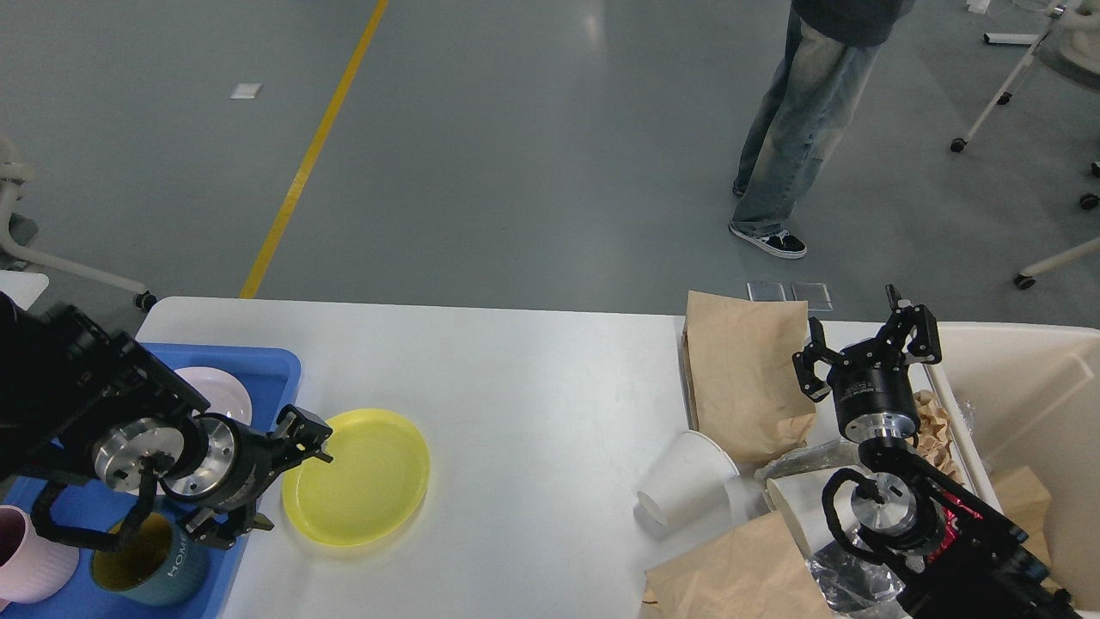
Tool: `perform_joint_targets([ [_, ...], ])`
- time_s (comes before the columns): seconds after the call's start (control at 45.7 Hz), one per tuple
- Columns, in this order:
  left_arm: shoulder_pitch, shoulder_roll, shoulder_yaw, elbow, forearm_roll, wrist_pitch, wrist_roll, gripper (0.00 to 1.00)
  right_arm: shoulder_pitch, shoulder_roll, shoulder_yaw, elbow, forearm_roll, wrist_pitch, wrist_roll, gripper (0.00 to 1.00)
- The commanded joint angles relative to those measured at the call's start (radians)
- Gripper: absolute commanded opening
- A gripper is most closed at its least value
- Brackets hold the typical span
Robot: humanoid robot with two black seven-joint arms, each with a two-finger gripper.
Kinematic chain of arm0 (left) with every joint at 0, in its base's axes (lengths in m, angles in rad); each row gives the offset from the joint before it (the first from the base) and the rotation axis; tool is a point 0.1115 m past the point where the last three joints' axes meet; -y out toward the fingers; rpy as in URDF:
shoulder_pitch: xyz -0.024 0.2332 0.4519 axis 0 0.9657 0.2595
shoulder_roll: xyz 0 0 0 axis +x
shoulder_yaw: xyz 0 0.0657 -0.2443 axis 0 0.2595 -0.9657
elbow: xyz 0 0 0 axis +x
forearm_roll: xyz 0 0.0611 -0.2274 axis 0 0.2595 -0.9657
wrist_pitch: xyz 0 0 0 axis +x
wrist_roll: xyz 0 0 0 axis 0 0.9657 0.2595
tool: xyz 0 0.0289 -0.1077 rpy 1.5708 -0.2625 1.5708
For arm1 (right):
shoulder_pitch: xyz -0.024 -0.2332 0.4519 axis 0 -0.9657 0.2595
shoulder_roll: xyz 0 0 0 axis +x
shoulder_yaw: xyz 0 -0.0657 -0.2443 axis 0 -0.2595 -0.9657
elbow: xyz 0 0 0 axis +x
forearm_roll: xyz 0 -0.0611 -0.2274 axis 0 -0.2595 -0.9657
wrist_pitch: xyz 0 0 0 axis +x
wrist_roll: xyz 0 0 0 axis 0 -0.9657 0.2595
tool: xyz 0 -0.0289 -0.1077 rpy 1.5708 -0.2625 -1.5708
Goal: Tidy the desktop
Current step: 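Grasp the rim of the yellow plastic plate with the left gripper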
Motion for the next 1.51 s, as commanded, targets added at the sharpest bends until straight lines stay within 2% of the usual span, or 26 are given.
perform_joint_targets([
  [0.0,0.128,0.047,-0.067,0.115,0.068,0.014,0.003,0.95,0.0,0.0,-0.001,0.0,0.0,0.0,0.0,1.0],
  [0.153,0.243,0.074,-0.17,0.189,0.151,0.031,0.003,0.94,0.0,0.0,0.001,0.0,0.0,0.0,0.0,1.0],
  [0.35,0.304,0.082,-0.181,0.19,0.148,0.036,0.001,0.9,0.0,0.0,0.001,0.0,0.0,0.0,0.0,1.0],
  [0.459,0.317,0.08,-0.181,0.195,0.139,0.063,0.001,0.83,0.0,0.0,0.001,0.0,0.0,0.0,0.0,1.0],
  [0.569,0.323,0.085,-0.182,0.215,0.139,0.092,0.001,0.83,0.0,0.0,0.001,0.0,0.0,0.0,0.0,1.0],
  [0.853,0.376,0.071,-0.219,0.282,0.082,0.095,0.0,0.79,0.0,0.0,0.001,-0.002,0.0,0.0,0.0,1.0],
  [1.006,0.386,0.067,-0.232,0.284,0.071,0.095,0.0,0.64,0.0,0.0,-0.001,-0.002,0.0,0.0,0.0,1.0],
  [1.093,0.396,0.065,-0.233,0.284,0.068,0.094,0.0,0.51,0.0,0.0,-0.001,-0.002,0.0,0.0,0.0,1.0],
  [1.487,0.403,0.063,-0.233,0.284,0.07,0.085,0.0,0.17,0.0,0.0,-0.001,-0.002,0.0,0.0,0.0,1.0],
])
